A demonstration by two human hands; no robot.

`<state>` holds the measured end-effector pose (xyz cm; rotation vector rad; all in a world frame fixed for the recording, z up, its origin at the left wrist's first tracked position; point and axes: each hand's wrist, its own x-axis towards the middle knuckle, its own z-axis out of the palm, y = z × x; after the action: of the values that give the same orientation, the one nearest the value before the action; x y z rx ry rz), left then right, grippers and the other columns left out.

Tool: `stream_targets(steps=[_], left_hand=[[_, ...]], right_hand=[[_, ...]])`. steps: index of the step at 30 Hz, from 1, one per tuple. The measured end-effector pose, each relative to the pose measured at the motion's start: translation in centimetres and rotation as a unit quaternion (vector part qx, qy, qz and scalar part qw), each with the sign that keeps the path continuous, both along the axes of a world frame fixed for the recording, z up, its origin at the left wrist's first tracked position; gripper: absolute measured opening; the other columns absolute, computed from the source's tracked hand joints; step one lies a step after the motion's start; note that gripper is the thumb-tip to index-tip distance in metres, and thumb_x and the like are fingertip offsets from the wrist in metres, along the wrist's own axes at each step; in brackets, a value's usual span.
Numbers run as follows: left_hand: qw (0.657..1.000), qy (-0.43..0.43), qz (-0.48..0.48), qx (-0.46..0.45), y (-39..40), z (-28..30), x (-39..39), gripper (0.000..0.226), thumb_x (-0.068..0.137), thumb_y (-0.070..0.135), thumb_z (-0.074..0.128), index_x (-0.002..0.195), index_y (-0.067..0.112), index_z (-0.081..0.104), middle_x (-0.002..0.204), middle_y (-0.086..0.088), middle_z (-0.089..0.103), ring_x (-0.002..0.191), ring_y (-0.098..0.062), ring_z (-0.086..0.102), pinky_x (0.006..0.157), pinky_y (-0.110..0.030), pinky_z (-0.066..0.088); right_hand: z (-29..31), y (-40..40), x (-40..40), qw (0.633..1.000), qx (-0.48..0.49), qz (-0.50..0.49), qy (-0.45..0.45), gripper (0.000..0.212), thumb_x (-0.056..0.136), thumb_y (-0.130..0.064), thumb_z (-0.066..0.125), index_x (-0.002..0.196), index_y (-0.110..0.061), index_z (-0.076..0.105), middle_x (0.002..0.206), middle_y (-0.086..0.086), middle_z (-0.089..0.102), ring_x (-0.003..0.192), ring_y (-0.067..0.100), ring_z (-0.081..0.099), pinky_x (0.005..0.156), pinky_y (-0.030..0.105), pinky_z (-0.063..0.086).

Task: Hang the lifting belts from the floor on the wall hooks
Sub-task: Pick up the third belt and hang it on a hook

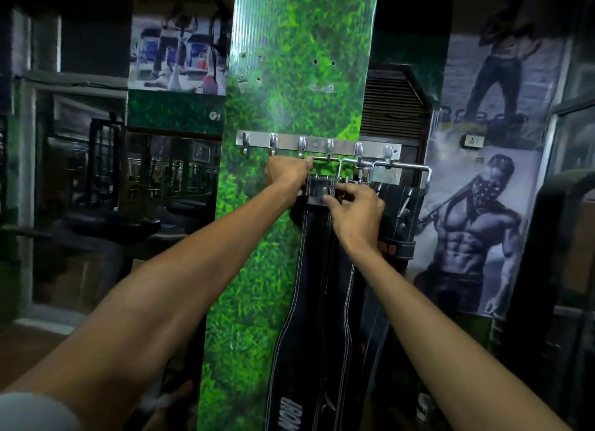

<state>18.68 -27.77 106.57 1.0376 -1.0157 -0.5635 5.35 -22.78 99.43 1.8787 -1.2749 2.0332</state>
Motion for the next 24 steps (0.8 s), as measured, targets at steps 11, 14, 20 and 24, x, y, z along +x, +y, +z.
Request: stream_targets(steps=[11, 14, 20, 24], left_hand=[[0.999, -0.03, -0.029, -0.02, 2.6, -4.0, 0.2, 0.015, 0.08, 0.017, 0.082, 0.076, 0.02, 0.068, 0.078, -0.004, 0.071, 0.07, -0.015, 0.064, 0.064, -0.028, 0.052], [0.998, -0.012, -0.062, 0.013, 4.3, -6.7, 0.5, 0.017, 0.081, 0.012, 0.077, 0.079, 0.021, 0.063, 0.08, -0.004, 0.072, 0.069, -0.014, 0.063, 0.062, -0.03, 0.056], [0.994, -0.053, -0.091, 0.033, 8.8, -10.6, 2.3, 0.02, 0.076, 0.007, 0.081, 0.082, 0.02, 0.068, 0.082, -0.005, 0.072, 0.062, -0.011, 0.059, 0.059, -0.029, 0.055], [0.988, -0.095, -0.115, 0.039, 12.6, -12.9, 3.5, 0.016, 0.078, 0.008, 0.082, 0.085, 0.017, 0.07, 0.078, -0.003, 0.065, 0.059, -0.01, 0.053, 0.044, -0.02, 0.045]], right_hand=[[-1.4, 1.5, -1.5, 0.996, 0.014, 0.011, 0.083, 0.019, 0.083, -0.016, 0.076, 0.102, -0.02, 0.079, 0.129, -0.008, 0.068, 0.118, 0.007, 0.06, 0.095, 0.009, 0.034], [-2.1, 3.4, -1.3, 0.996, 0.036, 0.006, 0.075, 0.022, 0.082, -0.016, 0.073, 0.102, -0.024, 0.077, 0.124, -0.009, 0.07, 0.109, 0.006, 0.065, 0.091, 0.017, 0.042], [-5.1, 6.7, -1.1, 0.985, 0.165, 0.007, -0.042, 0.018, 0.075, -0.026, 0.069, 0.089, -0.037, 0.074, 0.068, -0.008, 0.073, 0.064, 0.012, 0.072, 0.07, 0.038, 0.063], [-8.7, 8.3, -1.3, 0.977, 0.205, 0.006, -0.052, 0.019, 0.068, -0.034, 0.067, 0.077, -0.051, 0.071, 0.071, -0.017, 0.073, 0.067, 0.013, 0.073, 0.069, 0.042, 0.064]])
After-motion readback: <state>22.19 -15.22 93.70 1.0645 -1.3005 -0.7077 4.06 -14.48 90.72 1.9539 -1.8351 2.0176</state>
